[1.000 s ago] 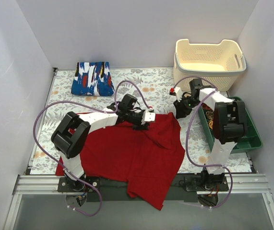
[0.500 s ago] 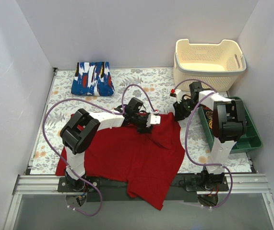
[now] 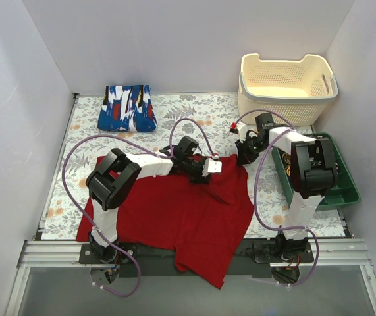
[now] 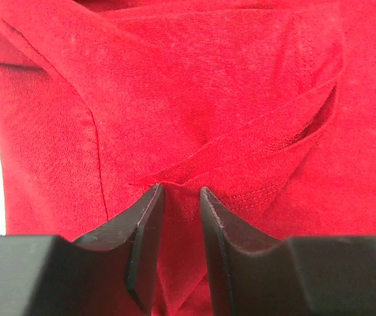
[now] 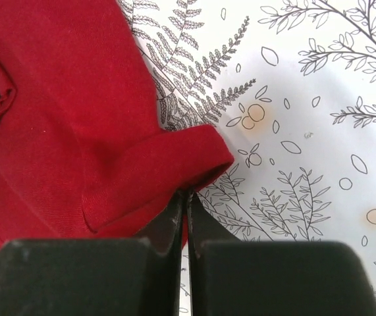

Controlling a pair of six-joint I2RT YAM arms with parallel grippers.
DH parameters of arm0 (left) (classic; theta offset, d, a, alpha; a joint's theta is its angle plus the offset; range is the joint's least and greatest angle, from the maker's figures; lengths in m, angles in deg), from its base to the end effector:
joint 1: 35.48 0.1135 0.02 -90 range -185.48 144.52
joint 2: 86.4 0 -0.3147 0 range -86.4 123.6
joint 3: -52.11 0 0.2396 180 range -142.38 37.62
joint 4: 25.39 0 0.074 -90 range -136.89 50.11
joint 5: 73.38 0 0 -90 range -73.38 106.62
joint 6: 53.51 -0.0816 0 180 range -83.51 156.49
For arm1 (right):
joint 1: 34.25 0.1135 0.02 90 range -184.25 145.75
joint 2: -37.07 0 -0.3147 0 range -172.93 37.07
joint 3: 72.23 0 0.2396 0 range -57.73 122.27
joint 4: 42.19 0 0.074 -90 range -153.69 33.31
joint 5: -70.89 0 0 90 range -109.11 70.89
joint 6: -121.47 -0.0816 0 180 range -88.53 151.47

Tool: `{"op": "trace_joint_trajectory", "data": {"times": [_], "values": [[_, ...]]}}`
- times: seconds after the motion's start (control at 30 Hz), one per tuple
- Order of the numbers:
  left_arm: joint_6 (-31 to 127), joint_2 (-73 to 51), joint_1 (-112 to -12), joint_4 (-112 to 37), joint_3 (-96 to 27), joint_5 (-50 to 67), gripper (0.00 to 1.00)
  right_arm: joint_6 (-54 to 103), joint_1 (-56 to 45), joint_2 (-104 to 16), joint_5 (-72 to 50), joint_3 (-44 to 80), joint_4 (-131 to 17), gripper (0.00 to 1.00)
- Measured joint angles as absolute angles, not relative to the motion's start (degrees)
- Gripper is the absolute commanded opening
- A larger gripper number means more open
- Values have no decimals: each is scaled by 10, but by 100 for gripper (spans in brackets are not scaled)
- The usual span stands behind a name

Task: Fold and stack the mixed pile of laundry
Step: Fold the T-shirt at the center of the board.

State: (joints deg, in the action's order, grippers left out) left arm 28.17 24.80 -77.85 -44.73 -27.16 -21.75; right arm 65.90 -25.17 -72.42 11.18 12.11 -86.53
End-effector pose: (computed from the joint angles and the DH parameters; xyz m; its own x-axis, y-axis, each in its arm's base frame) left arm 0.2787 -0.3228 0.1725 -0.4523 0.5661 -0.6891 0.8901 0.2381 -0.3886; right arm 0.3811 0.1026 0.1730 -0.5871 -0.5882 -0.5561 -0.7793 0.5967 0.1915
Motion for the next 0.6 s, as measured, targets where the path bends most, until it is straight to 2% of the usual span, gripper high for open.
{"op": "trace_joint_trajectory", "data": {"times": [0.07,0.13,0.3,0.4,0.43,0.47,0.5,0.6], "values": [[276,249,-780,-457,-274,-219,24,657,-252,-717,105,113,-859,1],[273,248,-780,-462,-275,-220,15,657,-251,-709,96,105,-852,1],[253,224,-781,-474,-248,-221,2,652,-256,-686,65,84,-850,1],[230,185,-782,-498,-215,-222,1,650,-263,-674,52,73,-849,1],[222,177,-782,-504,-211,-222,3,650,-265,-670,49,70,-850,1],[214,168,-782,-512,-207,-222,11,650,-267,-665,48,65,-850,1],[206,161,-783,-515,-203,-222,25,650,-267,-661,46,60,-850,1],[191,144,-785,-514,-192,-225,35,648,-269,-658,46,54,-851,1]]}}
